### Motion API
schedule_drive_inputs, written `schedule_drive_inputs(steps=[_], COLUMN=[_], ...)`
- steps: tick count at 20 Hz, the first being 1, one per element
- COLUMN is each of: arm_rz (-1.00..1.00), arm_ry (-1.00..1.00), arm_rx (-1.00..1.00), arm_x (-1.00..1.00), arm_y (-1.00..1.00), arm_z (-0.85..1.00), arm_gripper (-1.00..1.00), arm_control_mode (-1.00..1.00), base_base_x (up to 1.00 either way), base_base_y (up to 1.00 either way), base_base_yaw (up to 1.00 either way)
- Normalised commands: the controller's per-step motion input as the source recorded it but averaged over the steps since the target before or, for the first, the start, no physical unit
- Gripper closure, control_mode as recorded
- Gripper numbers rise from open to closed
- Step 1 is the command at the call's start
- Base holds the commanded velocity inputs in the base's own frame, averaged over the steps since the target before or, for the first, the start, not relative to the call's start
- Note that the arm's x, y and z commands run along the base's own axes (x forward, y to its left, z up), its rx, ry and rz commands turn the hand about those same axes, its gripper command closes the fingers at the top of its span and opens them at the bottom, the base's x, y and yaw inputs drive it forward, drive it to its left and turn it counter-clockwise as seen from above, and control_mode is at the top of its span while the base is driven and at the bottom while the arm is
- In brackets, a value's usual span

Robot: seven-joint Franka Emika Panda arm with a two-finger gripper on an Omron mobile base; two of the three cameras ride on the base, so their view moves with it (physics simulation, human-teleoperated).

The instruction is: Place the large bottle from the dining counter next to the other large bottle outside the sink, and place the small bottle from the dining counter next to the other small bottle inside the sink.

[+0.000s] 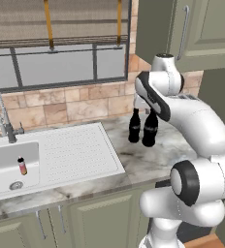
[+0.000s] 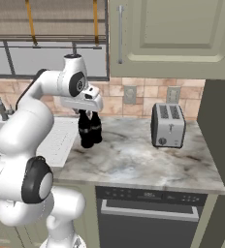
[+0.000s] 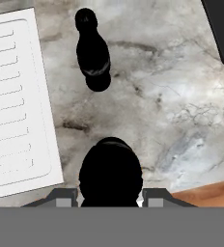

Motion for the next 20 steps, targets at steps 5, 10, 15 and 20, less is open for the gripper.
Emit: schedule_drive_inputs(steps=[5, 10, 15, 20], arm_rz=[0.0, 0.0, 0.0, 0.0], arm_ry=[0.0, 0.0, 0.0, 0.0], arm_rx=[-0.01, 0.0, 0.0, 0.0], arm_x=[0.13, 0.0, 0.08, 0.08], arm_y=[0.0, 0.0, 0.0, 0.0], arm_z=[-0.21, -0.23, -0.35, -0.3], arm_gripper=[1.0, 1.0, 1.0, 1.0], arm_control_mode=[-1.0, -1.0, -1.0, -1.0], base_base_x=[0.0, 0.0, 0.0, 0.0], base_base_y=[0.0, 0.0, 0.0, 0.0], base_base_yaw=[0.0, 0.0, 0.0, 0.0])
